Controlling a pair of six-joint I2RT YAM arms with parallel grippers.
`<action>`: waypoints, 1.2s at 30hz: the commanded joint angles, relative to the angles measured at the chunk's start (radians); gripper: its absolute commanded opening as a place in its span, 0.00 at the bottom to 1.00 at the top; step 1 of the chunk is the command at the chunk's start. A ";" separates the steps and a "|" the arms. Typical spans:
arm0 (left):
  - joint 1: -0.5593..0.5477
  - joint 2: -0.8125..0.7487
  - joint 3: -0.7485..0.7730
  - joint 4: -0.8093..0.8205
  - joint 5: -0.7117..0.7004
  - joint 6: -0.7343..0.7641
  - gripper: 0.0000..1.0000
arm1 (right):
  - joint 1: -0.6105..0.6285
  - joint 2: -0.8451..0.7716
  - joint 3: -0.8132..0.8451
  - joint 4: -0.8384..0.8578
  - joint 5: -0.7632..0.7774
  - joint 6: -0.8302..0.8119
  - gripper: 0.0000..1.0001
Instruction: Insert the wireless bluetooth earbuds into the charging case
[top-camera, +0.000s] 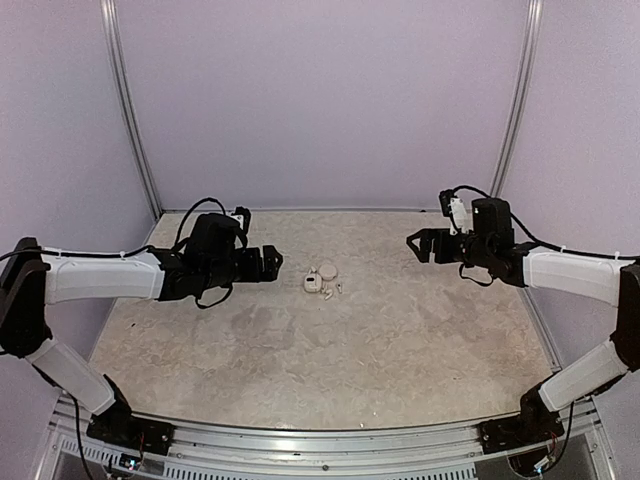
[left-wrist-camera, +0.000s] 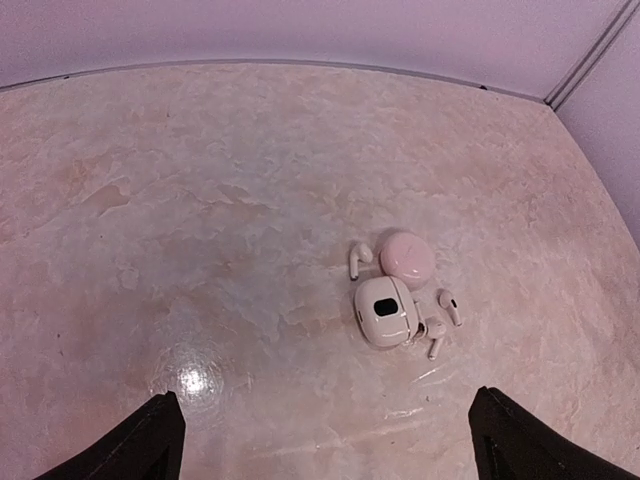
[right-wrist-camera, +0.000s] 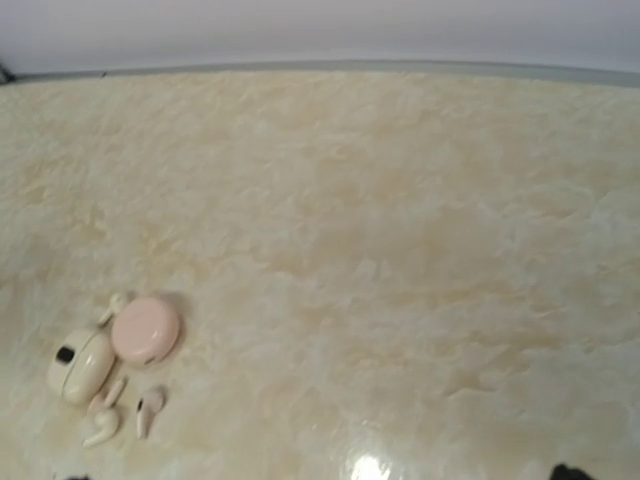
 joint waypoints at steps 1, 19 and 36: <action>-0.007 0.021 0.067 -0.010 0.110 0.153 0.99 | 0.012 -0.012 0.008 -0.028 -0.088 -0.052 0.99; 0.121 0.290 0.332 -0.225 0.659 0.885 0.99 | -0.022 -0.059 -0.021 0.021 -0.364 -0.094 1.00; 0.154 0.578 0.588 -0.348 0.710 1.203 0.99 | -0.067 -0.012 -0.046 0.074 -0.459 -0.059 1.00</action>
